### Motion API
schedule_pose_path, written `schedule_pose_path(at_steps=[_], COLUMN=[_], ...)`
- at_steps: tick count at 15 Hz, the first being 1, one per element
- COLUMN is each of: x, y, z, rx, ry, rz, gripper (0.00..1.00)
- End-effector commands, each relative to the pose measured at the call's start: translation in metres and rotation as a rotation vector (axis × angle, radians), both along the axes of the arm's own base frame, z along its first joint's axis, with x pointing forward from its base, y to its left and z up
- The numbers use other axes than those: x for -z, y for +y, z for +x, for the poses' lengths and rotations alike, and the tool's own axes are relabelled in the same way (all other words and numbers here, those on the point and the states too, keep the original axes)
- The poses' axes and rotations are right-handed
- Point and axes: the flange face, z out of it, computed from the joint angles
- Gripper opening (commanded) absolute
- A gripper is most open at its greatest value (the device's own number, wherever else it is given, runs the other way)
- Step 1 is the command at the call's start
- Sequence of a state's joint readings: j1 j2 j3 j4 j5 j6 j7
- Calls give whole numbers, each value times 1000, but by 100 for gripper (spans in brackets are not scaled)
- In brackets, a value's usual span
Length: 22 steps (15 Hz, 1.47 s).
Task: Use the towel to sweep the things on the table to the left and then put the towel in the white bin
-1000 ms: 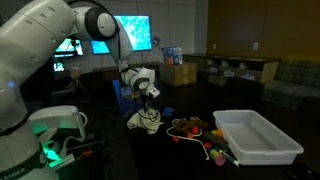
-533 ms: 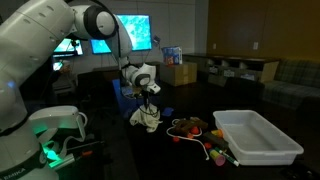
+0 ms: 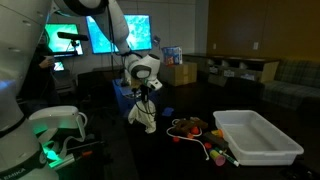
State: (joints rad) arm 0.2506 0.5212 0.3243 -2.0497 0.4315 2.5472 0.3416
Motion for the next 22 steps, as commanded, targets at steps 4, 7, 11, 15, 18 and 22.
schedule_pose_path(at_steps=[4,7,11,15,18,22], x=[-51,-52,-53,-46,-34,-9], y=[-126,-193,-277,-361,-410,-449], z=[-20,-14,6,17,25,50], rx=[208,305,452,594,699,822], ry=[-3,-12,-51,-76,-88,-112], rz=[-31,-72,-115,-195,-248,-305], gripper=[10,10,10,10,10,10])
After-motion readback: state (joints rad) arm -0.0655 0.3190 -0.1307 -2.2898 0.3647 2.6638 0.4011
